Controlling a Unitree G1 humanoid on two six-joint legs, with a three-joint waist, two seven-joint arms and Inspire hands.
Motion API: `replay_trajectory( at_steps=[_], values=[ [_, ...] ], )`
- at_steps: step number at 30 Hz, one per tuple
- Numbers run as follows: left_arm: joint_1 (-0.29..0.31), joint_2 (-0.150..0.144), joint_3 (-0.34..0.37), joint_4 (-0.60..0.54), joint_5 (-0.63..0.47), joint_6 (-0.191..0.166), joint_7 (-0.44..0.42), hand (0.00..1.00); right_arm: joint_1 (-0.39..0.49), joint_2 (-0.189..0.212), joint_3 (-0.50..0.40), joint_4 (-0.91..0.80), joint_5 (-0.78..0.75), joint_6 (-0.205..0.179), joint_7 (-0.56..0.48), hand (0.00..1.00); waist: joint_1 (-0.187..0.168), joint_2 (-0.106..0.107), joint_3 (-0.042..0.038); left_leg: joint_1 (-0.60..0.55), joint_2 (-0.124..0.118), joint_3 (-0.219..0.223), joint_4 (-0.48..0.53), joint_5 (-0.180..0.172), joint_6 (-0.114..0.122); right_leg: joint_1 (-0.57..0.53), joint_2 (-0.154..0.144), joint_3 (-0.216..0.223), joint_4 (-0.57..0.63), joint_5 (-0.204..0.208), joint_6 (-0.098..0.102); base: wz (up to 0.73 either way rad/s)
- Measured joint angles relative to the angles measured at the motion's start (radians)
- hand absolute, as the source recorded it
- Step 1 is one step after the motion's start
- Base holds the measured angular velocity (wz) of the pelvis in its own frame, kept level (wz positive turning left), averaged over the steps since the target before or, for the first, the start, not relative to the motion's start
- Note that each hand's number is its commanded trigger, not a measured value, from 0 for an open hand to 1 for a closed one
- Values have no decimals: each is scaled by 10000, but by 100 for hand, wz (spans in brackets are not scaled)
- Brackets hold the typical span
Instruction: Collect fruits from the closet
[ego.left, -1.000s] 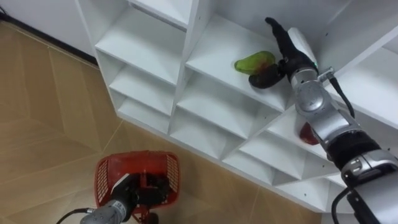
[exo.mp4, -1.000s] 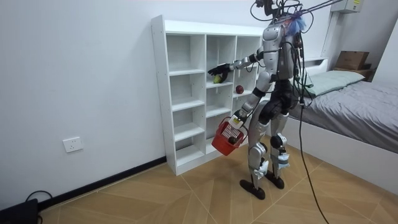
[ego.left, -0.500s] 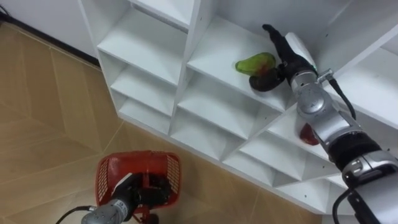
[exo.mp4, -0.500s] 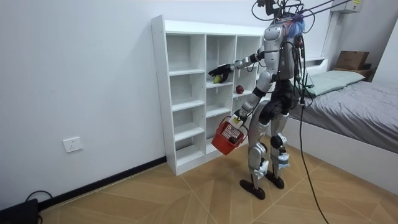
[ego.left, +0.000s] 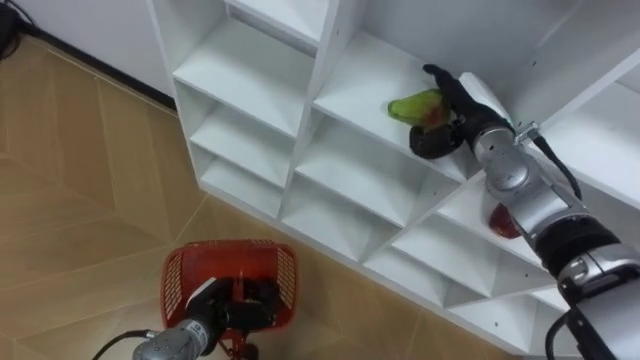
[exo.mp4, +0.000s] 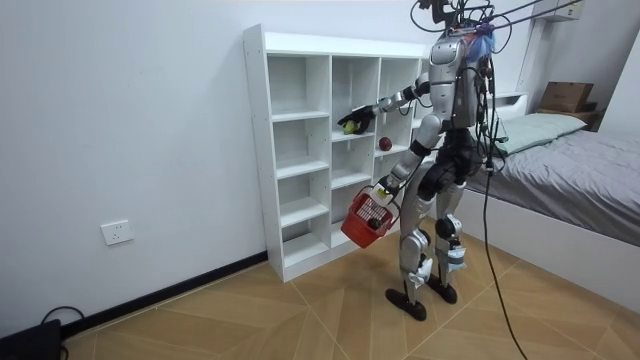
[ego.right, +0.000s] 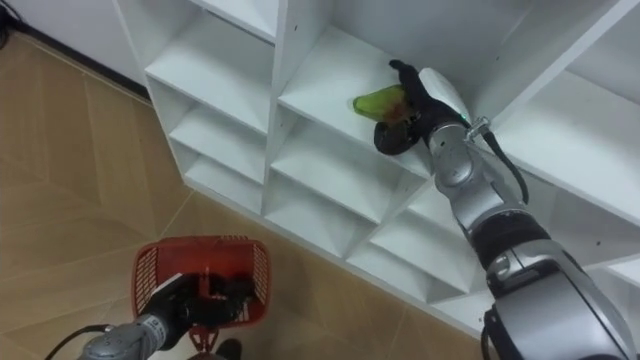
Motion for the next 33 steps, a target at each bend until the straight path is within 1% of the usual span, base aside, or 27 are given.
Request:
replay_trajectory(
  at_steps=[3, 7, 15, 30, 33],
  values=[
    [-15, -5, -2, -4, -2, 0, 0, 100, -12, -163, -1, -3, 27, 26, 126, 100, 68, -2, -1, 0, -5, -22, -16, 23, 3, 6, -5, -24, -1, 2, -1, 2],
    [-26, 21, -1, -4, -2, 0, 0, 100, -109, -249, -12, -5, 27, 93, 37, 100, 76, -5, -2, 3, -8, -47, -35, 35, -2, 19, -6, -57, -10, 2, -1, 1],
    [-33, 69, -1, -3, -10, 0, 3, 100, -148, -256, -50, -13, 28, 148, -95, 100, 62, -12, 0, 25, -12, -56, -49, 36, -4, 20, -7, -66, -24, 1, 1, 0],
    [-56, 65, 5, -3, 17, 12, 5, 100, -141, -256, -64, -67, 13, 202, -123, 100, 61, -10, 7, 14, -15, -50, -125, 37, -6, 37, -1, -52, -113, 2, 2, 0],
    [-51, 65, -3, -3, 89, 12, -4, 100, -64, -257, -69, -365, -9, 285, -137, 100, 44, -3, 12, 13, -9, -51, -93, 39, -11, 45, 18, -75, -178, 33, 4, 0]
  ],
)
